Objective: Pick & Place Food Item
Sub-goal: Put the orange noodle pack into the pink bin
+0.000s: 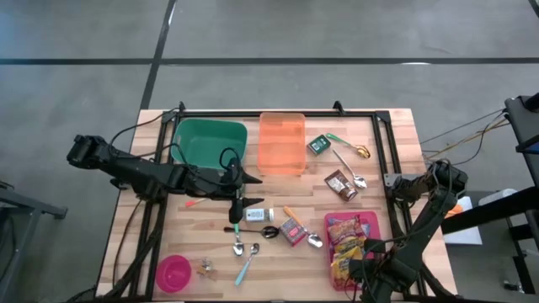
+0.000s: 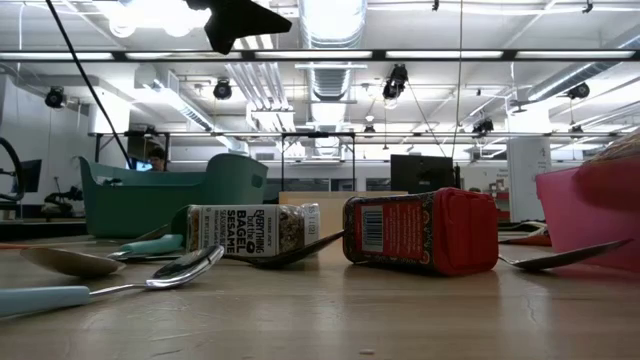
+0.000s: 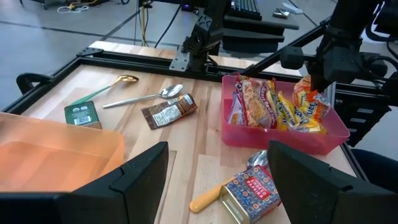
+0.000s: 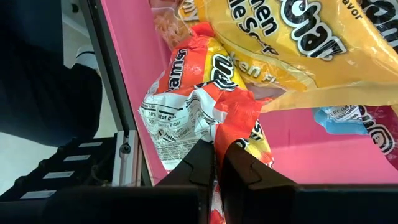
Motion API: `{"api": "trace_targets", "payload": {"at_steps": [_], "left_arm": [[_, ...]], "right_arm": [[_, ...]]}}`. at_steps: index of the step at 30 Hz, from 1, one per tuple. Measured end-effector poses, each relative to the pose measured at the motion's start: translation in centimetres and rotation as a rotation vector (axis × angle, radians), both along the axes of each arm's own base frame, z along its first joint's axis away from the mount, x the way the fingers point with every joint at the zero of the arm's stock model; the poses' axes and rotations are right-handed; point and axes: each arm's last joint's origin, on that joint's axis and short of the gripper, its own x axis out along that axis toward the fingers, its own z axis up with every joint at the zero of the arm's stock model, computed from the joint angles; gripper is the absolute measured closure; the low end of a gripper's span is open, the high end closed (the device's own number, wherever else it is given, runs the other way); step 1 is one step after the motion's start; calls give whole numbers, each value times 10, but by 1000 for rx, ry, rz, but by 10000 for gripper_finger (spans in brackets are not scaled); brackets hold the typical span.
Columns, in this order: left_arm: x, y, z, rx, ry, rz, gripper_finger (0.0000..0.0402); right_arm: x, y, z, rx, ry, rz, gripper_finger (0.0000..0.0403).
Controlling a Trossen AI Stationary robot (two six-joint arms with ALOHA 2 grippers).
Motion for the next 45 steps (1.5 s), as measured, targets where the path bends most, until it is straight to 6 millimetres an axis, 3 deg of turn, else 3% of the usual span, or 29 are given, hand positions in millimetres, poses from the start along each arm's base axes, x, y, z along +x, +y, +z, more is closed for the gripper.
{"api": "trace_targets", "payload": {"at_steps": [18, 26, 36, 40, 45], "left_arm": [[1, 2, 2, 43, -24, -10, 126], [1, 2, 2, 43, -24, -10, 127], [2, 2, 4, 39, -35, -9, 127], [2, 2, 4, 39, -38, -9, 127], [2, 2, 4, 38, -39, -9, 127]], "right_arm": [[0, 0, 0, 7, 10, -52, 394], [0, 0, 0, 8, -6, 85, 394], [1, 2, 0, 20, 9, -80, 392], [1, 0, 0, 12, 17, -116, 358], [2, 1, 0, 20, 5, -58, 269]]}}
